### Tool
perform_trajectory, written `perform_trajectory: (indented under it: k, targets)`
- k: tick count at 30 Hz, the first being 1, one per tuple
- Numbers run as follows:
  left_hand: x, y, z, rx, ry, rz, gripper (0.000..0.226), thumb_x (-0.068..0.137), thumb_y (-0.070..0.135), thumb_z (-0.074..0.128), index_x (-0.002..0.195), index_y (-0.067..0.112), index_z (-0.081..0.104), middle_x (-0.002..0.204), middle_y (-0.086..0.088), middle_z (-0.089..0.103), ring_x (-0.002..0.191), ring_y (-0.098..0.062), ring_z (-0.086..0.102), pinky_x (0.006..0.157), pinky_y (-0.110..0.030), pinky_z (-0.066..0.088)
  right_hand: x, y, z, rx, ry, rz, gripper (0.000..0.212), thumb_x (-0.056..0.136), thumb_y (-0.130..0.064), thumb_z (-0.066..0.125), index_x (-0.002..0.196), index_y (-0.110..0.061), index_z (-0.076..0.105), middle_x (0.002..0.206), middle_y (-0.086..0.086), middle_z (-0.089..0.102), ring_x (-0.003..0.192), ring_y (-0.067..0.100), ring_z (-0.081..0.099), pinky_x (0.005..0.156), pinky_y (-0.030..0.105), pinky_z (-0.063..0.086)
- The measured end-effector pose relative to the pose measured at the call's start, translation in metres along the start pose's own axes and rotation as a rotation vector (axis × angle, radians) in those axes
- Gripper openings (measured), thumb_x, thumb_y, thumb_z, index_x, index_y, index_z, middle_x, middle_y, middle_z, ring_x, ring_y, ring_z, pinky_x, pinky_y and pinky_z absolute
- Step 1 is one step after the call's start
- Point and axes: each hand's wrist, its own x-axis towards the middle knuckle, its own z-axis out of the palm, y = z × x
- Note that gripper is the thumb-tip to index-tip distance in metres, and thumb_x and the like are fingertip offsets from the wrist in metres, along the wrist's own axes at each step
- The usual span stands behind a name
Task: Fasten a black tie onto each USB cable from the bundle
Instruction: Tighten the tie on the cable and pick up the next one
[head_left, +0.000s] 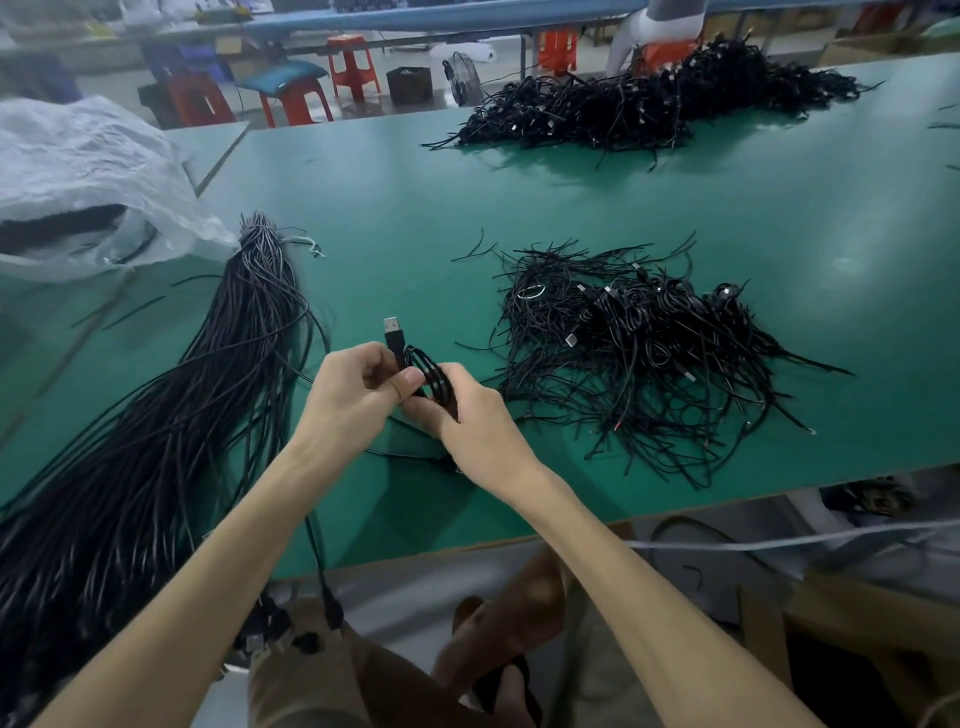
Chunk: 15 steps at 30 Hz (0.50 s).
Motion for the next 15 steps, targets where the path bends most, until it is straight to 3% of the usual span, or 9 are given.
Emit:
perform_trajectory:
  k: [4,7,11,15]
  targets:
    - [-0.003,0.008,-0.003,-0.026,-0.036,0.004,0.019,0.09,0.02,0.078,0.077,0.008,0.071,0.065,0.004,0.075,0.058,-0.001,0.065,0.061,-0.013,0.048,-0.001,-0.002,0.003,-0.022,0.01,-0.028,0.025,0.106,-0.03,0.052,0.125,-0.018,0.062,0.121,0.002,0.071,0.111,0.017,0.064,0.096,0.036,0.052]
    - [-0.005,0.016,-0.007,0.013,-0.067,-0.042,0.018,0.089,0.031,0.079,0.082,0.014,0.076,0.072,0.003,0.078,0.066,-0.006,0.073,0.068,-0.021,0.053,0.001,0.004,0.006,-0.069,0.059,-0.054,0.017,0.106,-0.014,0.049,0.117,-0.014,0.063,0.119,0.004,0.069,0.109,0.019,0.063,0.096,0.042,0.052]
    - [-0.01,0.025,-0.012,0.5,-0.072,-0.04,0.04,0.089,0.063,0.066,0.081,0.024,0.073,0.07,0.006,0.075,0.066,-0.015,0.073,0.072,-0.039,0.06,0.002,0.01,0.008,-0.148,0.056,-0.086,0.032,0.097,0.007,0.043,0.109,-0.018,0.059,0.117,0.004,0.066,0.107,0.019,0.062,0.092,0.043,0.053]
    - [-0.009,0.026,-0.013,0.828,-0.007,-0.064,0.064,0.085,0.079,0.052,0.077,0.016,0.06,0.071,0.001,0.066,0.068,-0.023,0.064,0.065,-0.037,0.051,0.0,0.013,0.009,-0.227,0.032,-0.146,0.042,0.094,0.013,0.041,0.117,-0.016,0.062,0.108,-0.004,0.065,0.102,0.008,0.06,0.09,0.031,0.052]
